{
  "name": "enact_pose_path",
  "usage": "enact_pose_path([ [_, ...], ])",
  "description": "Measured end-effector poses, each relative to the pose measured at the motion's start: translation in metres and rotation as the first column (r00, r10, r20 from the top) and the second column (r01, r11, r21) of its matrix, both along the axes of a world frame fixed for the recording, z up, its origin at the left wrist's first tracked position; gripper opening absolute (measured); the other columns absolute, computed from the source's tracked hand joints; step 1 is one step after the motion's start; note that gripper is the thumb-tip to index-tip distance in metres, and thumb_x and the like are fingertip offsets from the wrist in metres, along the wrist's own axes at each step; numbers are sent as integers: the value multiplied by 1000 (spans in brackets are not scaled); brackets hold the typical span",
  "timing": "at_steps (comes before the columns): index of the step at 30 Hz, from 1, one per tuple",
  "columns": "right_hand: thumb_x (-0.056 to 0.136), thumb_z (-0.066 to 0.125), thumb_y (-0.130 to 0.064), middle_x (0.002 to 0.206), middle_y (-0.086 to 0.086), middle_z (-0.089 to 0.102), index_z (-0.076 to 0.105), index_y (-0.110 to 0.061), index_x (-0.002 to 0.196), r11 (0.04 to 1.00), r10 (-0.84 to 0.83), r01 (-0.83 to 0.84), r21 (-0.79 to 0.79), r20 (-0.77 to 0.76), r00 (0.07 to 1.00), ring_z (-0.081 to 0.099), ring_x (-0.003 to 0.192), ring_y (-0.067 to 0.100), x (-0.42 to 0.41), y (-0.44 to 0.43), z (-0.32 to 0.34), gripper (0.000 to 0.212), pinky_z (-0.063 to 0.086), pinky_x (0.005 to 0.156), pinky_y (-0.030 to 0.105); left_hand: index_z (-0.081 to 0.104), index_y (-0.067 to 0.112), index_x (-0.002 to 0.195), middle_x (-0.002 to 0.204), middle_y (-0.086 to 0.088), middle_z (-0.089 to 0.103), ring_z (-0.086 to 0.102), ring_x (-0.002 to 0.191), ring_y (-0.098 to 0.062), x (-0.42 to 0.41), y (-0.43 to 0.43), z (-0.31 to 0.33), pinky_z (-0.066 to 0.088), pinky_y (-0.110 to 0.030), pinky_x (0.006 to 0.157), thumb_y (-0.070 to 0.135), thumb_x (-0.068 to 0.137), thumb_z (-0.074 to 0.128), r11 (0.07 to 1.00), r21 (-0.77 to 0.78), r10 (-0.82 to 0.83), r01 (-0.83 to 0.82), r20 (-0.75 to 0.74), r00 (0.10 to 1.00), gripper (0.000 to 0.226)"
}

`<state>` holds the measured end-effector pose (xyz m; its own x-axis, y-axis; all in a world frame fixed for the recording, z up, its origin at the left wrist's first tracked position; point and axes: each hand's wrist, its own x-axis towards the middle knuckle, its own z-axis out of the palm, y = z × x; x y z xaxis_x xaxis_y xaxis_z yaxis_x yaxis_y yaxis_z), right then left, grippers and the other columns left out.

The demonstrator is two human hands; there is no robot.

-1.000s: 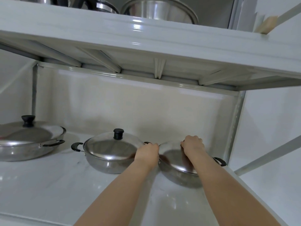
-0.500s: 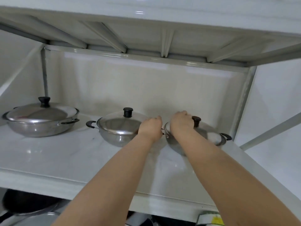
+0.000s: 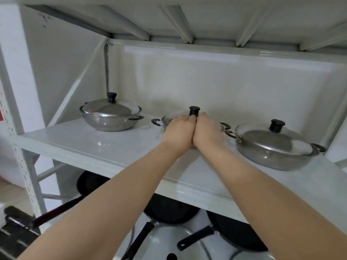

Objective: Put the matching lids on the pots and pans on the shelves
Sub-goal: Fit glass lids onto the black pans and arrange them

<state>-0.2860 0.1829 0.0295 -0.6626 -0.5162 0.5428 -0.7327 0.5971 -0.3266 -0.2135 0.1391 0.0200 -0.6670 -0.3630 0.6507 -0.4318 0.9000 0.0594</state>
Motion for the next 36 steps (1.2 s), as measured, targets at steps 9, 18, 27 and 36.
enact_pose_path([
  [9, 97, 32, -4, 113, 19, 62, 51, 0, 115, 992, 121, -117, -43, 106, 987, 60, 103, 35, 154, -36, -40, 27, 37, 67, 35, 56, 3, 109, 104, -15, 64, 60, 94, -34, 145, -41, -46, 48, -40, 73, 2, 86, 50, 996, 90, 25, -25, -2, 1000, 23],
  [18, 96, 30, -10, 99, 14, 61, 43, -7, 103, 969, 235, -198, -151, 294, 926, 53, 79, 26, 298, -66, -103, 15, 42, 66, 36, 52, 8, 111, 104, -10, 61, 57, 94, -26, 292, -74, -102, 37, -29, 64, 11, 88, 52, 994, 104, 30, -44, 127, 991, 23],
  [27, 92, 43, -5, 112, 14, 63, 45, -4, 120, 865, 204, -332, 375, 343, 917, 63, 100, 30, 326, -117, -217, 27, 39, 65, 32, 50, 16, 125, 115, -1, 62, 56, 105, -21, 332, -118, -224, 41, -29, 80, 13, 85, 48, 951, 266, 63, -160, 339, 939, 40],
  [36, 97, 42, -24, 111, 10, 64, 55, -7, 110, 831, 241, -380, 405, 354, 904, 59, 105, 28, 264, -184, -316, 25, 46, 86, 36, 50, 11, 119, 119, -9, 57, 54, 109, -29, 313, -223, -304, 42, -34, 88, 2, 87, 44, 909, 223, 200, -353, 510, 837, 33],
])
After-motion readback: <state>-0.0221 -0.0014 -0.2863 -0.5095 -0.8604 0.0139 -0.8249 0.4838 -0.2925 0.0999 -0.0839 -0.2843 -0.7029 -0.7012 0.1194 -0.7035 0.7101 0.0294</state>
